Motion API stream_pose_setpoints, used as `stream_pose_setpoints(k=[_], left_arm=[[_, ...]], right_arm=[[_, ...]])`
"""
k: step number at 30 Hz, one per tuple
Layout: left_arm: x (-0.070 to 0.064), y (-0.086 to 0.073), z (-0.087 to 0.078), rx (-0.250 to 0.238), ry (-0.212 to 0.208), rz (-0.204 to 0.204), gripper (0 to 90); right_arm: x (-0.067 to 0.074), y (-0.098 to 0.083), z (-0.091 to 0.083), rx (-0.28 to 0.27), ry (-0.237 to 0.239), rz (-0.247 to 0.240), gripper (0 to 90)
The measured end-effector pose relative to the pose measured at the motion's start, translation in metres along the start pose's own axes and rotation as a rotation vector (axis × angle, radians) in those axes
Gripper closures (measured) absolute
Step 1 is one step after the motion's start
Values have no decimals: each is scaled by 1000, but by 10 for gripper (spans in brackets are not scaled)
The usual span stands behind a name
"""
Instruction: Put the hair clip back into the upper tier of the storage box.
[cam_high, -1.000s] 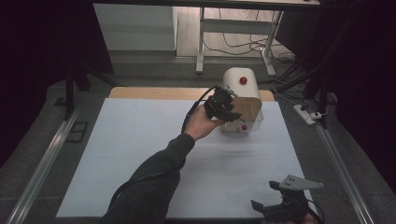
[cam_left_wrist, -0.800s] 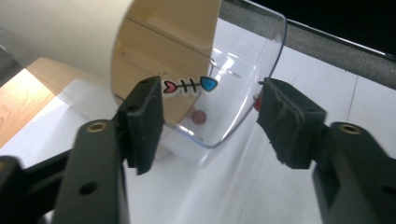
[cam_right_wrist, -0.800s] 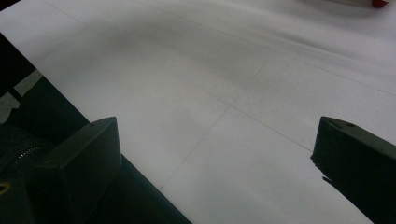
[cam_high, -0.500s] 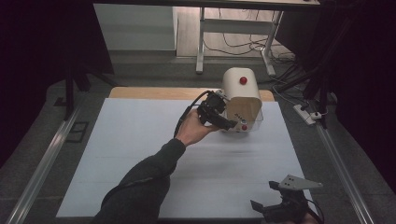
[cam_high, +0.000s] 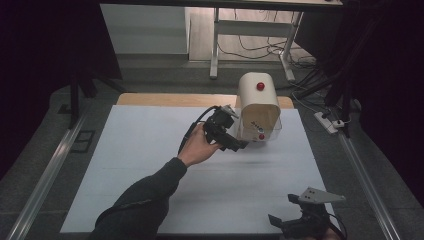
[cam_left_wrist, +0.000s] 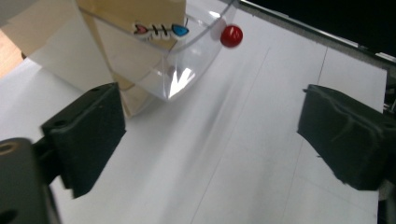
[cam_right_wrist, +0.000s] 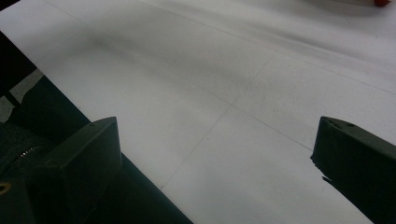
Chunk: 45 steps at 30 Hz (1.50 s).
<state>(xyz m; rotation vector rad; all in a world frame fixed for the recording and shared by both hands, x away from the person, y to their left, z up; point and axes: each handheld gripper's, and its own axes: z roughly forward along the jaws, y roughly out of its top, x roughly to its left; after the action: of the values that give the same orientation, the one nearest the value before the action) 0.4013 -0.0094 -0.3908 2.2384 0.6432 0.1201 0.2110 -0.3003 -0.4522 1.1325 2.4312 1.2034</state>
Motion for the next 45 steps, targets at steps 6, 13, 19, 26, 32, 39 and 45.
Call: stream_pose_setpoints(k=[6,13,19,26,32,39,45], left_arm=[[3,-15,0,-15,-60,8,35],[12,-37,-1,-38,-104,-10,13],[13,-51,-10,-35,-86,-20,5],[5,-63,-17,-29,-89,-4,0],[2,-75,-21,-30,-94,-2,2],[5,-91,-26,-28,-100,-27,2],[7,-99,-35,-16,-82,-29,0]], right_arm=[[0,0,0,4,-3,-2,11],[0,0,0,1,-3,0,11],[0,0,0,2,-1,0,11],[1,1,0,7,-4,-2,12],[1,1,1,6,-6,0,11],[1,1,1,7,-7,0,11],[1,1,0,3,-7,-3,11]])
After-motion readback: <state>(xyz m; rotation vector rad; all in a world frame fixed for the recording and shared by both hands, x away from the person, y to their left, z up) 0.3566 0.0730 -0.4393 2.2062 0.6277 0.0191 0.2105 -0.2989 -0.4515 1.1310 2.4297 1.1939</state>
